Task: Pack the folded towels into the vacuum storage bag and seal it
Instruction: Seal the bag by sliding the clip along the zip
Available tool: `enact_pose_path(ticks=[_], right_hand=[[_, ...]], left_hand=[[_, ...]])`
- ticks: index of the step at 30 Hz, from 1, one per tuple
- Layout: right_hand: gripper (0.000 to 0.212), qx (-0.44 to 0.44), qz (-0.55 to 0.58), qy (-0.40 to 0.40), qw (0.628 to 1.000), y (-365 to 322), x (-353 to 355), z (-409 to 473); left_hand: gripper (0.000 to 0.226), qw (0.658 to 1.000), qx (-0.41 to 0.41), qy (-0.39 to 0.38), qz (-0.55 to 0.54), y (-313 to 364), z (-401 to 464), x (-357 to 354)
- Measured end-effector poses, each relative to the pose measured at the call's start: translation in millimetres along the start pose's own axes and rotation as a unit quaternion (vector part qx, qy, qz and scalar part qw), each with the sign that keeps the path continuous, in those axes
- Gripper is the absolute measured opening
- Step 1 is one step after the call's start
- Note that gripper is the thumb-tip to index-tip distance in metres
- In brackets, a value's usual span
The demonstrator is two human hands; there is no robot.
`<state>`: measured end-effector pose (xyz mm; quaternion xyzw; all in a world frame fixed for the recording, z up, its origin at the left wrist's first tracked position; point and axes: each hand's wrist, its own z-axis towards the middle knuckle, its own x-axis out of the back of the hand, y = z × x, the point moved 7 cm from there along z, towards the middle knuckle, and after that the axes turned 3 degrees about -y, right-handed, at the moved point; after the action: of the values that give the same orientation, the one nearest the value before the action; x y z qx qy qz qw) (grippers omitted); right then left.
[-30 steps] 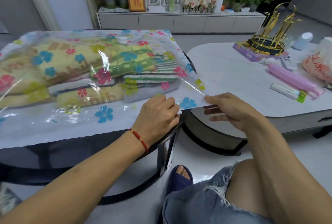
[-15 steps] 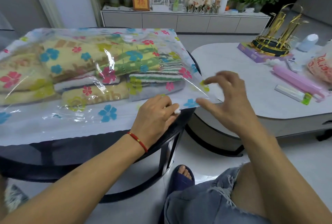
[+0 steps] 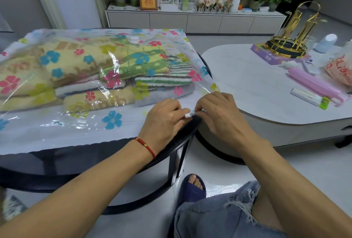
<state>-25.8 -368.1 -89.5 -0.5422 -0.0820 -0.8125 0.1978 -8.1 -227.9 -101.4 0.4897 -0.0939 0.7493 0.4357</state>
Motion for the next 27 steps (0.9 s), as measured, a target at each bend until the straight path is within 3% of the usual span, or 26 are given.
enact_pose_path(ticks=[5, 16, 27], right_hand=[[0.026, -0.008, 0.051, -0.015, 0.999, -6, -1, -3], [0.008, 0.083, -0.008, 0.033, 0.996, -30, 4, 2], [0.014, 0.048, 0.046, 0.055, 0.996, -26, 8, -4]], left_hand=[[0.015, 1.000, 0.006, -0.006, -0.005, 0, 3, -1], [0.006, 1.000, 0.013, 0.011, 0.012, 4, -6, 10], [0.009, 0.999, 0.005, 0.050, 0.002, 13, 0, 22]])
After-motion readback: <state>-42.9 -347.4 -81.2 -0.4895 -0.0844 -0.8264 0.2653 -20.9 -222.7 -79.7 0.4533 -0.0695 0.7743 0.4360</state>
